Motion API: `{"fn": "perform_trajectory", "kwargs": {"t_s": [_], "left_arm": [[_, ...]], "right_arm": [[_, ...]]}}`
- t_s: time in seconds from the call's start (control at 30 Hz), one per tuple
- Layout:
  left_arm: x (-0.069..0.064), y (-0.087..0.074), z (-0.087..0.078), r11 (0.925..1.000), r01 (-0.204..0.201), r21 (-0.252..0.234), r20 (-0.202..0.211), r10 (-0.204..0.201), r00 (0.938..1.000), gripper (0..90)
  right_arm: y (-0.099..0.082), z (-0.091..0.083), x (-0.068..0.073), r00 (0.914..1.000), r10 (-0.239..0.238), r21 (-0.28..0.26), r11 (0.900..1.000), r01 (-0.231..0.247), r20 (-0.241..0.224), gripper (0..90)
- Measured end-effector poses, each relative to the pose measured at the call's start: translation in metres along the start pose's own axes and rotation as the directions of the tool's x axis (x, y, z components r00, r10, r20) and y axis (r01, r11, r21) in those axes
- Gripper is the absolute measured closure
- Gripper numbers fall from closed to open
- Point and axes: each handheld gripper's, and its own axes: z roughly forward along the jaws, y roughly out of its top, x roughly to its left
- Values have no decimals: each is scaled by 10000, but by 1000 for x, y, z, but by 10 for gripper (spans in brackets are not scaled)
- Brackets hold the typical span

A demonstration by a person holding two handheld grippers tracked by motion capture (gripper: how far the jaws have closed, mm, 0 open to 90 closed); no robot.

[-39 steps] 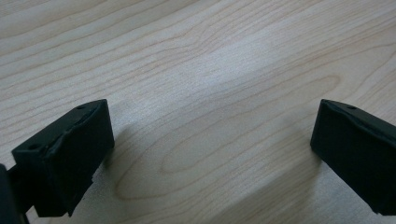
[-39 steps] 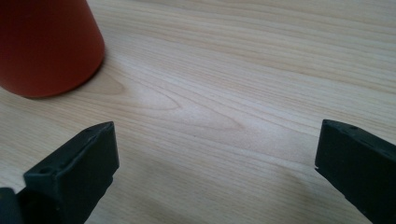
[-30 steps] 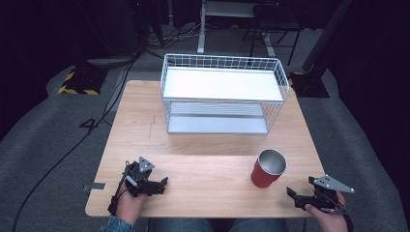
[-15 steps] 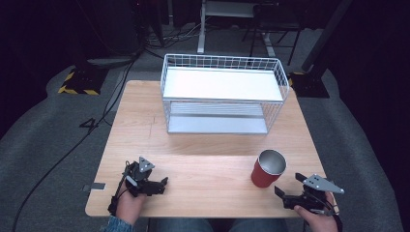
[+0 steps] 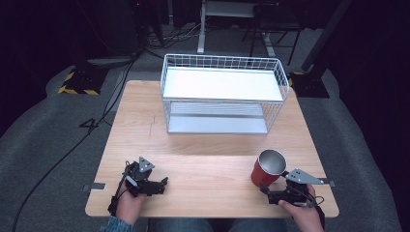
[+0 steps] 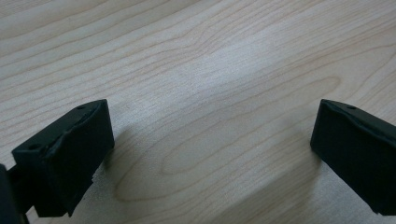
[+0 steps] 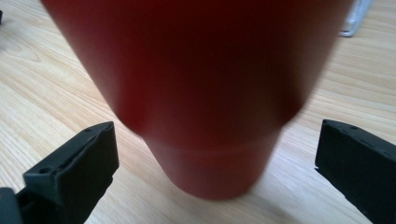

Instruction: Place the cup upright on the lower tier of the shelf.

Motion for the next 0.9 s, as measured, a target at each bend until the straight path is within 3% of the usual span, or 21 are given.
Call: {"fn": "perform_trajectory", "kwargs": {"t_s": [0.17,0.3,0.6,0.73,0.77,0.9], "left_arm": [[0,0,0,10000,-1,6,-2,1,10000,0],[0,0,0,10000,-2,8,-1,2,10000,0],[0,0,0,10000,4,3,5,-4,10000,0],[0,0,0,10000,9,-14,18,-9,10000,0],[0,0,0,10000,1,-15,20,-1,10000,0],[0,0,0,10000,-19,-4,33,19,10000,1]], "right_arm": [[2,10,2,9999,128,-98,9999,-129,-100,0],[3,15,2,9966,778,-486,9957,-791,-272,0],[3,20,3,9971,761,-550,9956,-757,46,31],[2,21,4,9984,453,-559,9975,-434,340,142],[2,20,6,9981,67,-677,9977,-26,606,157],[2,20,7,9969,-170,-711,9972,225,769,163]]}}
